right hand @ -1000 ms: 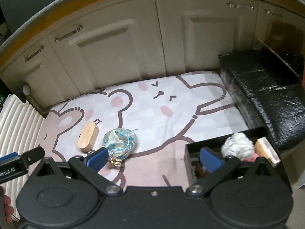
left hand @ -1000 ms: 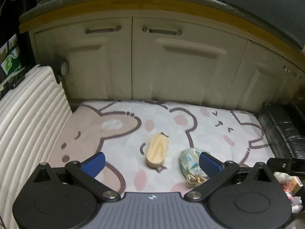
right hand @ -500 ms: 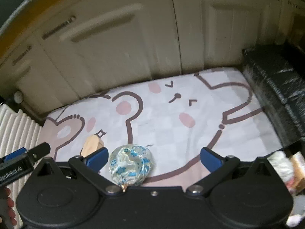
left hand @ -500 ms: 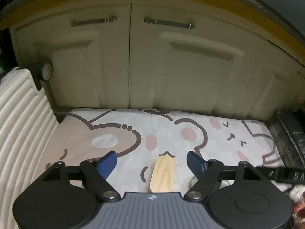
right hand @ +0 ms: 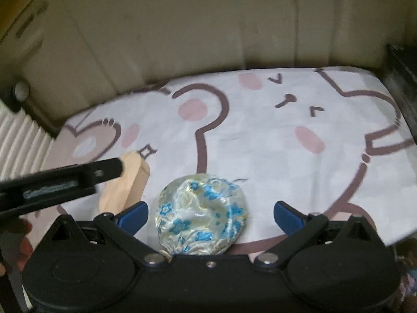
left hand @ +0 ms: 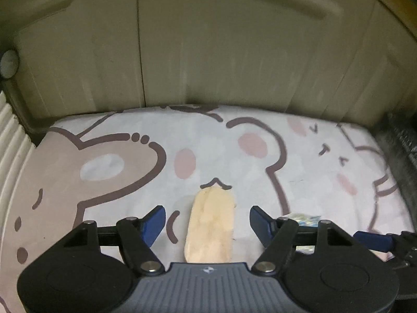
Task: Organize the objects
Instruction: 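Grasp the wooden block with the left tool while the right tool grasps the floral pouch, then lift the wooden block and floral pouch and carry them toward the black box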
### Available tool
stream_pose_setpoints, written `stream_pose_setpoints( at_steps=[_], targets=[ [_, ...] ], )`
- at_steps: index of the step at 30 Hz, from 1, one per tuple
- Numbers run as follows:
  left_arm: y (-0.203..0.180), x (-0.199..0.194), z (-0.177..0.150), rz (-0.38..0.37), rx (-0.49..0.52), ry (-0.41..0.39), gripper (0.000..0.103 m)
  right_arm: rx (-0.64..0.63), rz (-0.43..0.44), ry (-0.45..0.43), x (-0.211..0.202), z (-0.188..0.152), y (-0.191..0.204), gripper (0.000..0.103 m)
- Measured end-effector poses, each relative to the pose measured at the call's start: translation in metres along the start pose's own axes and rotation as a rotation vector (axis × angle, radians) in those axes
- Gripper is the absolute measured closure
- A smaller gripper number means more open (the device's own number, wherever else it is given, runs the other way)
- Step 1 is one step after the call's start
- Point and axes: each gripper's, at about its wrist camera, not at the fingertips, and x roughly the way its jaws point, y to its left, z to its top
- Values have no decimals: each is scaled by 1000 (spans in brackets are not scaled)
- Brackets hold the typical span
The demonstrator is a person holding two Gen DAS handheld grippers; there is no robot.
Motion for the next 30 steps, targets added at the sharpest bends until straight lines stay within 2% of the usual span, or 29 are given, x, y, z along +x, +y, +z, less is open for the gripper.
stream_pose_setpoints(
  at_steps=[7,18,19,20,22,26,30],
  targets=[
    [4,22,0,-7,-25,54,39,-57,-11,34,21,-8,14,0],
    [-1,40,-2,-8,-25,83,42,-54,-44,47,36,-7,11,0],
    [-2,41,-2,-4,-14,86,47,-60,-44,48,36,-7,11,0],
    [-5,41,-1,8,7,90,53,-79,-49,53,36,-7,12,1],
    [-7,41,-1,9,22,96,57,-121,-59,58,36,-8,14,6],
    [-7,38,-1,10,19,114,58,-185,-53,56,33,-8,15,19],
    [-4,28,-1,-1,-38,129,58,-200,-63,60,27,-8,14,19]
  ],
)
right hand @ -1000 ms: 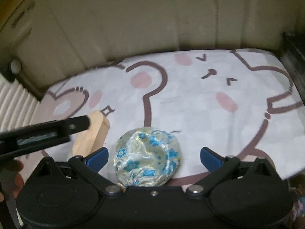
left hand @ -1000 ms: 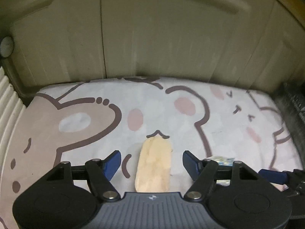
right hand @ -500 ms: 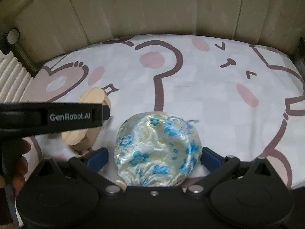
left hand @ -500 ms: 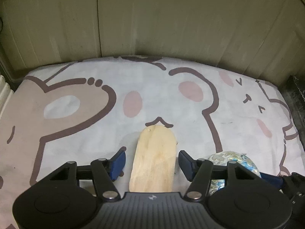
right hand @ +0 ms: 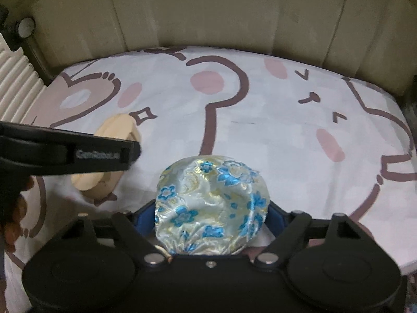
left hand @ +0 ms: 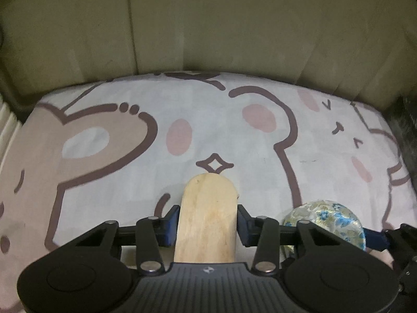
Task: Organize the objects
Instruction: 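Lift the wooden block and floral pouch and carry them toward the black box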
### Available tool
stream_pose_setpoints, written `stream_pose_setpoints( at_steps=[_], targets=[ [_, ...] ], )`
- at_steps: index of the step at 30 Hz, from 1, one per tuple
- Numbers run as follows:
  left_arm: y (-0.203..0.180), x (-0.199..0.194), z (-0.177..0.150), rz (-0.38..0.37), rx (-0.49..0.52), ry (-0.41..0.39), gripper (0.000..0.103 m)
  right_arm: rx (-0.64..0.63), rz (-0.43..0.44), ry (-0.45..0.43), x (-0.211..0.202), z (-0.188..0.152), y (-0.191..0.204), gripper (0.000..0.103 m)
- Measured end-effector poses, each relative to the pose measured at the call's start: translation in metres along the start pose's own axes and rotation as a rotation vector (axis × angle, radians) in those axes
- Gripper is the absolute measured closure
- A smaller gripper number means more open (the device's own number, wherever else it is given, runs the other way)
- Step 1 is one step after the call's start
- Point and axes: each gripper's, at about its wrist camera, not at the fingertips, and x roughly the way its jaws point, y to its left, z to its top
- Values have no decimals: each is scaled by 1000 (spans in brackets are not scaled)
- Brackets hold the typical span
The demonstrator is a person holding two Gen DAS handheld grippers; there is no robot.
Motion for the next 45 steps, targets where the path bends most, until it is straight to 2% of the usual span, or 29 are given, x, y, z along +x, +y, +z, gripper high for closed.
stream_pose_setpoints(
  at_steps=[4,12,16,20,24,30,45],
  targets=[
    [-2,-15,-3,4,-22,-8,58,-33,-11,-22,-11,0,0,19],
    [5,-55,-15,36,-48,-30,58,42,9,-88,-50,8,-13,19],
    [7,-75,-21,75,-41,-51,58,30,-2,-126,-71,7,-16,19],
    [7,-96,-26,66,-62,-74,58,29,-3,-155,-91,4,-21,19],
    [-2,-121,-30,82,-35,-118,58,33,2,-176,-108,1,-25,19],
    [-17,-153,-42,69,-18,-163,58,54,2,-200,-131,-6,-34,19],
    [-42,-197,-72,46,-1,-200,58,55,-2,-236,-185,-40,-44,19]
  ],
)
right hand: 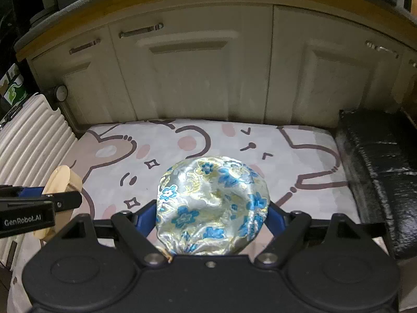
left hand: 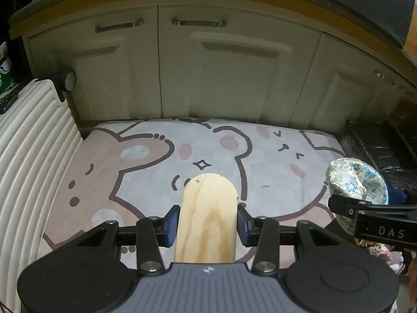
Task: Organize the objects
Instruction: 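Lift the wooden block and floral pouch and carry them toward the black box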
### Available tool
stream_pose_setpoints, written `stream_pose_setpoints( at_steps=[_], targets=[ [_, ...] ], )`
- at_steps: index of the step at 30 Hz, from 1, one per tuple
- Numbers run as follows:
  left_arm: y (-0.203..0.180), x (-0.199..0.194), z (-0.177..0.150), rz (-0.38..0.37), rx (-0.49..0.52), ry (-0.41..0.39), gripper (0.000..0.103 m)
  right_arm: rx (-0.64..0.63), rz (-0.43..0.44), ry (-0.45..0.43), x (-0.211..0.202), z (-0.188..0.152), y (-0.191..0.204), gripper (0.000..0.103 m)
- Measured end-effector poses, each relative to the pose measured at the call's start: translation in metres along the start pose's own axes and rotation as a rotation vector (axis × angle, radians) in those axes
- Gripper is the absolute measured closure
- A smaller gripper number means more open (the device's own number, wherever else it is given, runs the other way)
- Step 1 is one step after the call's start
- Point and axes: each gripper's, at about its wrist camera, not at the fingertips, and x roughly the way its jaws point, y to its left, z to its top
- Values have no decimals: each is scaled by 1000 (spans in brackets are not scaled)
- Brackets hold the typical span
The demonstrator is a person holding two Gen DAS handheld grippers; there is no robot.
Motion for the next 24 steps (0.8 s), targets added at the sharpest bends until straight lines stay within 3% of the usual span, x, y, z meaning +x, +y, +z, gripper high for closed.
stream_pose_setpoints(
  at_steps=[18,24],
  targets=[
    [-13,-34,-16,-28,9,-24,58,-6,-9,-11,-39,-20,-19,19],
    [-27,-42,-14,-71,37,-37,58,-6,1,-33,-54,-21,-34,19]
  ],
)
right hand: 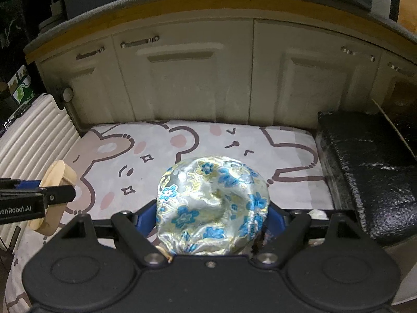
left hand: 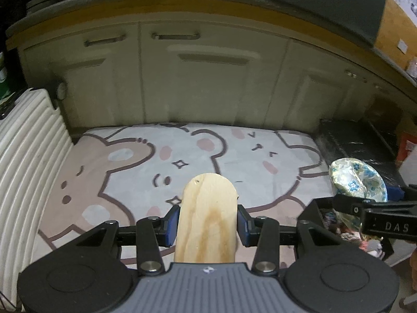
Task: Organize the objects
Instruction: 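Lift the wooden block and floral pouch and carry them toward the black box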
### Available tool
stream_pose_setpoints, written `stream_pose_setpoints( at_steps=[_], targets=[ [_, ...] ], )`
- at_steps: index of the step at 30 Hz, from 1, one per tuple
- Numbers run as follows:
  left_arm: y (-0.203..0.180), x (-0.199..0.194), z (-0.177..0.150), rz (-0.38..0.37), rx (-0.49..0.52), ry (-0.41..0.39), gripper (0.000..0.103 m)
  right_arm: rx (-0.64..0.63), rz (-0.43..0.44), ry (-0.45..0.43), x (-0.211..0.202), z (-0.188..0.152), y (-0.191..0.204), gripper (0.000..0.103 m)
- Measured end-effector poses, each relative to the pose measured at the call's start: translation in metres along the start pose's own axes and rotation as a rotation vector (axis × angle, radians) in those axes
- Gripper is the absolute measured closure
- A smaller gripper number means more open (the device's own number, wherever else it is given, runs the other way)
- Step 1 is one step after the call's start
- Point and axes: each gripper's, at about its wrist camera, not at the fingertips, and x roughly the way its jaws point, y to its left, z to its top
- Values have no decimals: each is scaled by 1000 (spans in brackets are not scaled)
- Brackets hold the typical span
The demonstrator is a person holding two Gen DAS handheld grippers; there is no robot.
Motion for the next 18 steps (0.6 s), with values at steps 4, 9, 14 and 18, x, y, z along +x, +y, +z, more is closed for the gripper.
stream_pose_setpoints(
  at_steps=[4,9,14,18],
  targets=[
    [-18,1,5,-53,32,6,58,5,-14,-3,-7,-2,-15,19],
    [-44,5,9,-126,78,17,58,20,-34,-6,-14,-5,-37,19],
    [-71,10,13,-191,119,30,58,58,-58,1,-16,-10,-66,19],
    [-95,16,12,-238,177,39,58,88,-78,9,-16,-15,-88,19]
  ],
)
